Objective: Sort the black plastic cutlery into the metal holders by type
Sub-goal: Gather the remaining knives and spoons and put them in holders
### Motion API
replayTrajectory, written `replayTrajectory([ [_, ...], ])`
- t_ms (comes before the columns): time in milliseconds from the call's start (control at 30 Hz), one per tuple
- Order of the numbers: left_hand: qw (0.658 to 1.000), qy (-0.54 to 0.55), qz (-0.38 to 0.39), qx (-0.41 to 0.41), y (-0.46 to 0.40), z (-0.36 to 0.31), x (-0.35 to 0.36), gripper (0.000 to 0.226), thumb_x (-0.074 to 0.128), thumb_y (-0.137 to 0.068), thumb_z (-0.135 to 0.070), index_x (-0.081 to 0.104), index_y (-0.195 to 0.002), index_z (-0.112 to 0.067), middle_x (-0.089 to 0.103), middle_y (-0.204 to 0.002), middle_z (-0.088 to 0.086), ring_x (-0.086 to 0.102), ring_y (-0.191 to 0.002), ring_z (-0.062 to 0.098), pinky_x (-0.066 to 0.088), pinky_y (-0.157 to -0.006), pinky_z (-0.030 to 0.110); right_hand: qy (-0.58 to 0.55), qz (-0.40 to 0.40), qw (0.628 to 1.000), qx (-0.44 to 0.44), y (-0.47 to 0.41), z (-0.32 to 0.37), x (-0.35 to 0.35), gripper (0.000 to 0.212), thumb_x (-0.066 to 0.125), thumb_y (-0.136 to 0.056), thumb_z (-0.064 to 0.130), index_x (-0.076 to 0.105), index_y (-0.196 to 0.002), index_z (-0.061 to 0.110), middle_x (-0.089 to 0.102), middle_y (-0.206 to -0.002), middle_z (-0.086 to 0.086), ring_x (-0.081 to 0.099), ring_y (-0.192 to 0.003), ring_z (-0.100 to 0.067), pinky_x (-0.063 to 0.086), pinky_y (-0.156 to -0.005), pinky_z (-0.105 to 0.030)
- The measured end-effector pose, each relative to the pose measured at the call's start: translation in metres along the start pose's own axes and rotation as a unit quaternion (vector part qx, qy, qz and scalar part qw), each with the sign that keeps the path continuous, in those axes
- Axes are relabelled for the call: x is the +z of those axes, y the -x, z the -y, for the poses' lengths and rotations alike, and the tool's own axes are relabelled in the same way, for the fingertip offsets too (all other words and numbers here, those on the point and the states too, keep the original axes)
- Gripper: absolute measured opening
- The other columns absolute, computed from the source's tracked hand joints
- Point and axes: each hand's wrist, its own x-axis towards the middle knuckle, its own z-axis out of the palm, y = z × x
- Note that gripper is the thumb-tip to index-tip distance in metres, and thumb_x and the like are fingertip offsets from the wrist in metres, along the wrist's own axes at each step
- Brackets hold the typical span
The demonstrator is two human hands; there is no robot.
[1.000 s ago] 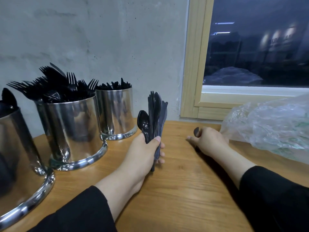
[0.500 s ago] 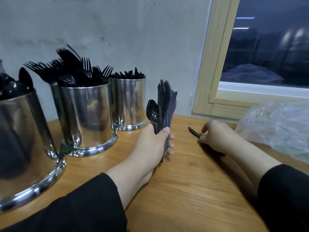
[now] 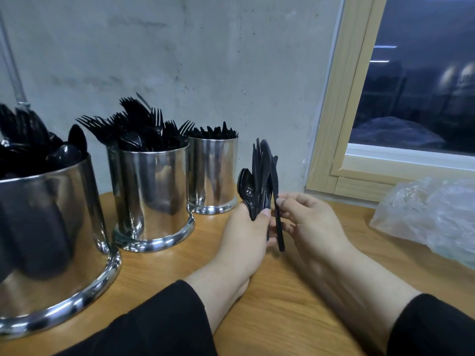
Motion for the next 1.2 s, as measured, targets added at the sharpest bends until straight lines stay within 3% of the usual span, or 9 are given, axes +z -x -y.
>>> replayTrajectory([
  [233, 1.0, -0.007, 0.027, -0.002, -0.002, 0.002, -0.002, 0.018, 0.05, -0.105, -0.01, 0.065, -0.114, -0.015, 0.074, -0.087, 0.004, 0.073, -0.075, 0.016, 0.063, -0.079, 0.042, -0.024, -0.01, 0.999, 0.032, -0.007, -0.009, -0.004, 0.013, 0.059, -0.095, 0.009, 0.071, -0.097, 0.003, 0.065, -0.069, -0.011, 0.055, -0.051, -0.022, 0.047, -0.046, -0.031],
  [400, 0.998, -0.033, 0.046, -0.001, -0.001, 0.004, -0.004, 0.014, 0.052, -0.105, -0.016, 0.064, -0.112, -0.016, 0.076, -0.091, 0.006, 0.074, -0.078, 0.023, 0.058, -0.074, 0.048, -0.038, -0.015, 0.998, 0.046, -0.009, -0.013, -0.004, 0.001, 0.063, -0.093, 0.008, 0.063, -0.092, 0.009, 0.052, -0.061, -0.005, 0.042, -0.049, -0.012, 0.028, -0.047, -0.027],
  [533, 0.997, 0.011, 0.075, -0.028, 0.001, 0.004, -0.003, 0.015, 0.051, -0.105, -0.017, 0.064, -0.105, -0.01, 0.063, -0.075, 0.006, 0.061, -0.061, 0.019, 0.054, -0.064, 0.042, -0.078, 0.005, 0.995, 0.069, -0.008, -0.012, -0.007, 0.034, 0.067, -0.092, 0.033, 0.053, -0.112, 0.008, 0.047, -0.059, -0.009, 0.034, -0.043, -0.018, 0.03, -0.045, -0.024],
  [600, 0.994, -0.006, 0.108, -0.031, 0.003, 0.004, -0.003, 0.016, 0.053, -0.105, -0.021, 0.062, -0.1, -0.009, 0.062, -0.075, 0.005, 0.058, -0.058, 0.02, 0.049, -0.061, 0.041, -0.08, 0.045, 0.994, 0.066, -0.009, -0.007, -0.01, 0.06, 0.068, -0.088, 0.05, 0.052, -0.125, 0.005, 0.05, -0.059, -0.008, 0.035, -0.045, -0.021, 0.04, -0.047, -0.029],
  [667, 0.987, -0.007, 0.155, -0.041, 0.006, 0.001, -0.002, 0.015, 0.053, -0.105, -0.019, 0.058, -0.097, -0.008, 0.061, -0.078, 0.005, 0.054, -0.058, 0.019, 0.046, -0.052, 0.033, -0.056, 0.076, 0.994, 0.053, -0.01, 0.001, -0.013, 0.066, 0.069, -0.085, 0.055, 0.055, -0.123, 0.003, 0.055, -0.056, -0.009, 0.036, -0.044, -0.022, 0.043, -0.05, -0.036],
  [767, 0.979, 0.016, 0.193, -0.069, 0.009, -0.003, -0.001, 0.011, 0.054, -0.104, -0.017, 0.054, -0.097, -0.009, 0.06, -0.08, 0.005, 0.052, -0.058, 0.017, 0.041, -0.045, 0.029, -0.05, 0.061, 0.997, 0.026, -0.011, 0.013, -0.016, 0.049, 0.071, -0.087, 0.041, 0.057, -0.114, 0.002, 0.062, -0.077, -0.021, 0.044, -0.034, -0.022, 0.04, -0.04, -0.028],
  [900, 0.972, 0.033, 0.215, -0.084, 0.008, -0.004, -0.004, 0.009, 0.056, -0.104, -0.019, 0.055, -0.102, -0.01, 0.059, -0.079, 0.004, 0.05, -0.058, 0.014, 0.038, -0.043, 0.023, -0.094, 0.077, 0.992, 0.023, -0.012, 0.021, -0.018, 0.029, 0.068, -0.091, 0.022, 0.058, -0.11, 0.003, 0.056, -0.097, -0.029, 0.058, -0.044, -0.025, 0.042, -0.033, -0.024],
  [1033, 0.974, 0.047, 0.209, -0.071, 0.01, -0.006, -0.003, 0.02, 0.055, -0.104, -0.028, 0.058, -0.103, -0.009, 0.061, -0.079, 0.004, 0.049, -0.057, 0.012, 0.036, -0.043, 0.021, -0.111, 0.073, 0.991, 0.018, -0.015, 0.023, -0.021, 0.024, 0.066, -0.092, 0.019, 0.058, -0.103, 0.0, 0.061, -0.08, -0.018, 0.059, -0.049, -0.023, 0.045, -0.037, -0.025],
  [1200, 0.983, 0.046, 0.166, -0.062, 0.01, -0.007, -0.003, 0.021, 0.054, -0.104, -0.032, 0.062, -0.1, -0.013, 0.064, -0.08, 0.004, 0.048, -0.055, 0.012, 0.033, -0.04, 0.02, -0.087, 0.012, 0.996, -0.035, -0.021, 0.018, -0.019, 0.012, 0.059, -0.095, 0.017, 0.061, -0.096, 0.005, 0.066, -0.084, -0.011, 0.054, -0.066, -0.021, 0.045, -0.044, -0.026],
])
